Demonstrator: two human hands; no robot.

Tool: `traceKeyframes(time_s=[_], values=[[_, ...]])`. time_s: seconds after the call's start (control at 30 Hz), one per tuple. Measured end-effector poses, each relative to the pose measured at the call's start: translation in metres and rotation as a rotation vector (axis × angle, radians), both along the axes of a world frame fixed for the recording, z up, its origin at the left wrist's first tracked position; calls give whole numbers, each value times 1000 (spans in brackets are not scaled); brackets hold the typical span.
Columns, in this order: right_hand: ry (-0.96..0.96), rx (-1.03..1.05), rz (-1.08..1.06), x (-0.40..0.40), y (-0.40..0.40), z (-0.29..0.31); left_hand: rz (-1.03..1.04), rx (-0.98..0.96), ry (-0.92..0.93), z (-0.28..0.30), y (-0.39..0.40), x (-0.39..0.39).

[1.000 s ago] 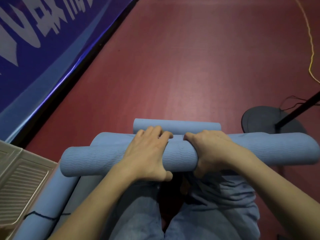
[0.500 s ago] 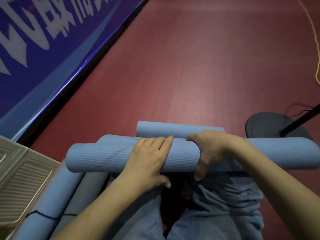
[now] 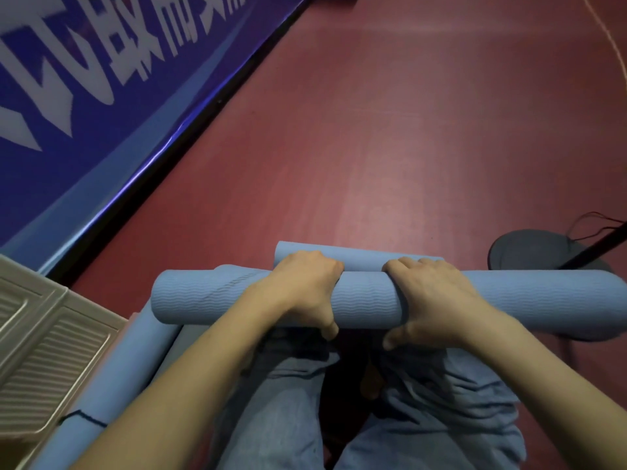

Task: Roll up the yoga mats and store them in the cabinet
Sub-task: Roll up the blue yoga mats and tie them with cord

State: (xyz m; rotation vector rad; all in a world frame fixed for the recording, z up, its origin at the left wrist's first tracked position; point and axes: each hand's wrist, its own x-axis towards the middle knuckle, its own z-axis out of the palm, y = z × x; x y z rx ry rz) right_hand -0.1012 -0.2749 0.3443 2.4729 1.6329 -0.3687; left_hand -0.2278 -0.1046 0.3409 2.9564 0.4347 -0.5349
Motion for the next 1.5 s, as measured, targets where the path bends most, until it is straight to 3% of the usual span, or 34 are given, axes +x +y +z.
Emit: traceKeyframes(time_s=[0.2, 0.5, 0.83, 1.23, 1.5], values=[[46, -99, -34, 9, 19, 5, 65, -7, -54, -7, 1, -7], [321, -300, -146, 48, 51, 9, 24, 171, -395, -34, -9, -11], [358, -213, -178, 49, 44, 4, 12, 182, -183, -18, -4, 8], [-49, 152, -46, 37, 14, -27, 68, 9, -26, -6, 22, 31], [-7, 93, -80, 59, 1, -23, 46, 16, -47, -7, 23, 31]])
